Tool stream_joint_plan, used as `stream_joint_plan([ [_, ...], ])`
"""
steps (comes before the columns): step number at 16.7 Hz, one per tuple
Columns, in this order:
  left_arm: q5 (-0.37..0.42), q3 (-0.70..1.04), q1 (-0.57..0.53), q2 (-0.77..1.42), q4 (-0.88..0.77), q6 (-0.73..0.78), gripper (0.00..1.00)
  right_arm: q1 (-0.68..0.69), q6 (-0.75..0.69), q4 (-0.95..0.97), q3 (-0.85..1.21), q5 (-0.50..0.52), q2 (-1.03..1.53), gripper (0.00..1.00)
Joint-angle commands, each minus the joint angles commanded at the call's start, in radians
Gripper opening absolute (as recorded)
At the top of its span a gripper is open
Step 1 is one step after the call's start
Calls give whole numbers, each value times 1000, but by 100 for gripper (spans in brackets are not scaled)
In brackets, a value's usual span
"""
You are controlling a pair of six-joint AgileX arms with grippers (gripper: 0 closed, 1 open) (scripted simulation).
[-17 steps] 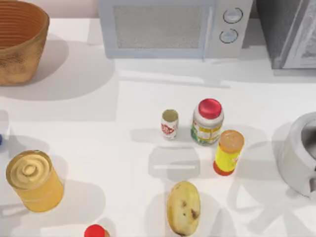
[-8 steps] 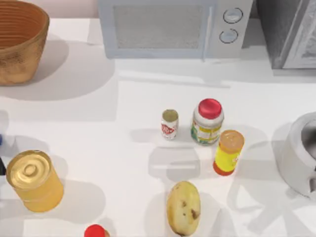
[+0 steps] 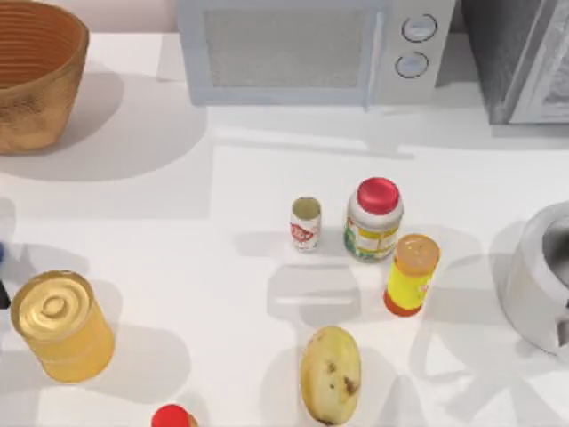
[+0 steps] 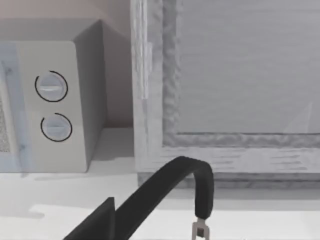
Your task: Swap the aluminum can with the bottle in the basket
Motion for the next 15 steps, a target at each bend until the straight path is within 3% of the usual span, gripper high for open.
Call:
stream_joint_plan([
  [9, -105, 186, -114, 66, -109, -23, 100, 0, 0, 0, 0, 0, 0, 100],
  [13, -108, 189, -117, 67, -111, -24, 100, 0, 0, 0, 0, 0, 0, 100],
  [15, -108, 189, -117, 67, -111, -24, 85, 0, 0, 0, 0, 0, 0, 100],
])
